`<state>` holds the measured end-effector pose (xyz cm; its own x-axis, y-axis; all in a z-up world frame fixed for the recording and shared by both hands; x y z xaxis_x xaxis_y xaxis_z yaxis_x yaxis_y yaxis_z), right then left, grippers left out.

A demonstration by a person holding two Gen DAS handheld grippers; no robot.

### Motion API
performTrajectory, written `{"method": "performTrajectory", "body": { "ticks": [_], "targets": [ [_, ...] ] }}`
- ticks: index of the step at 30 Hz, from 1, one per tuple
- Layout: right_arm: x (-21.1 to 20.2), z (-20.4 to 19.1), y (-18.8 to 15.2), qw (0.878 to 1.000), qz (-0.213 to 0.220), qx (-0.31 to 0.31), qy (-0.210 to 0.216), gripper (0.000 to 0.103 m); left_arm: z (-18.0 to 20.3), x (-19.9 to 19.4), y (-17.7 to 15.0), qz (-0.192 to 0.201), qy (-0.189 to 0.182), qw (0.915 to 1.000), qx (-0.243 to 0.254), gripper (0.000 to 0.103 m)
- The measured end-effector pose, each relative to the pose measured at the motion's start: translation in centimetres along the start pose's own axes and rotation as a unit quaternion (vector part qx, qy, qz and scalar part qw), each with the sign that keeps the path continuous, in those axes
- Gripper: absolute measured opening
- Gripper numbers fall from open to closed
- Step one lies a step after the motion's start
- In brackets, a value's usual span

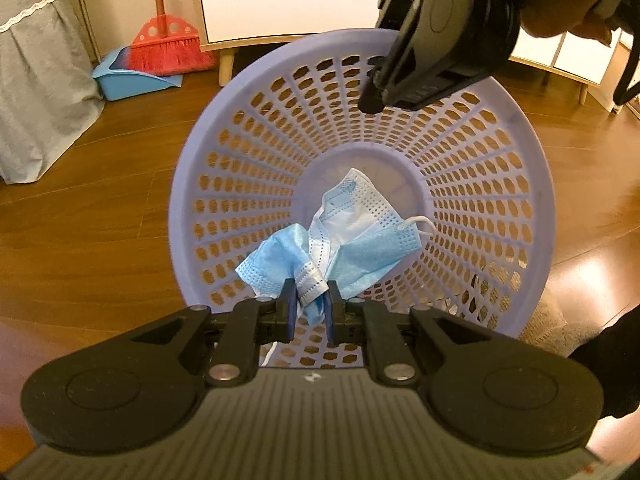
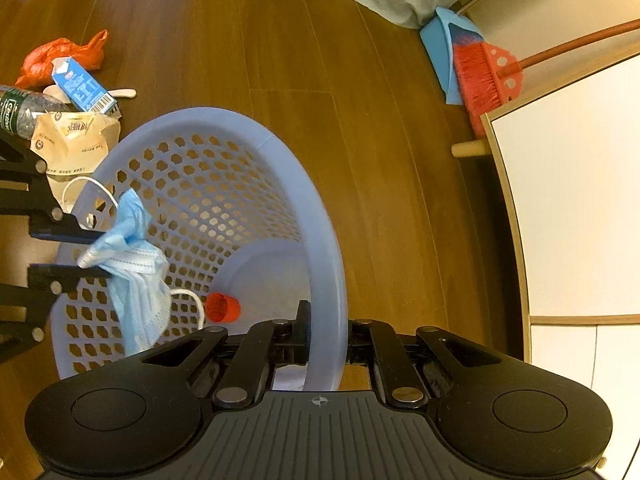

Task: Collect trash
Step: 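Carry the mask over the basket and release it from the left gripper, then lower the left gripper to the Cestbon water bottle and grasp it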

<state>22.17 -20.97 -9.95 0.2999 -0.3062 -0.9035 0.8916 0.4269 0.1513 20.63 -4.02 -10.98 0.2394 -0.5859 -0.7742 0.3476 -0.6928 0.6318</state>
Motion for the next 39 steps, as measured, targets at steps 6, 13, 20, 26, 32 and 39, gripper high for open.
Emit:
{"method": "performTrajectory", "body": {
  "ticks": [6, 13, 20, 26, 32, 39],
  "targets": [
    [0.2, 0.1, 0.2, 1.0, -0.002, -0.007, -0.004, 0.005, -0.3, 0.9, 0.9, 0.003, 0.006, 1.0, -0.005, 0.029],
    [0.3, -0.3, 0.4, 1.0, -0.006, -0.029, -0.009, 0.004, -1.1, 0.4, 1.3, 0.003, 0.013, 0.9999, -0.002, 0.031],
    [0.5, -0.3, 0.7, 0.999, -0.009, -0.032, -0.004, 0.004, -1.4, -0.9, 0.3, -0.003, 0.021, 0.9997, 0.011, 0.031],
    [0.4, -0.2, 1.1, 1.0, -0.011, -0.028, 0.004, 0.004, -2.2, -2.3, -1.0, -0.013, 0.034, 0.9991, 0.024, 0.032],
    [0.5, -0.3, 1.5, 1.0, -0.013, -0.019, 0.008, 0.004, -4.2, -4.4, -2.9, -0.033, 0.042, 0.9975, 0.046, 0.034],
    [0.6, 0.5, 1.5, 1.0, -0.02, 0.009, 0.015, 0.004, -9.0, -7.4, -6.4, -0.066, 0.059, 0.9951, 0.044, 0.039]
  ]
}}
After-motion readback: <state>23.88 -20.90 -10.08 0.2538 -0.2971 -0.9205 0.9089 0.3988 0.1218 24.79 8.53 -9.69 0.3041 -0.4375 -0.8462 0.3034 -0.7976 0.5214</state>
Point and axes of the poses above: each gripper's, at about its wrist camera, not at the fingertips, and x roughly the way its jaws point, z to its right, y to its top, the point moved 1 cm from there along x, roughly the way its jaws point, and after that the axes turned 2 degrees about x, right-handed, at the moved point
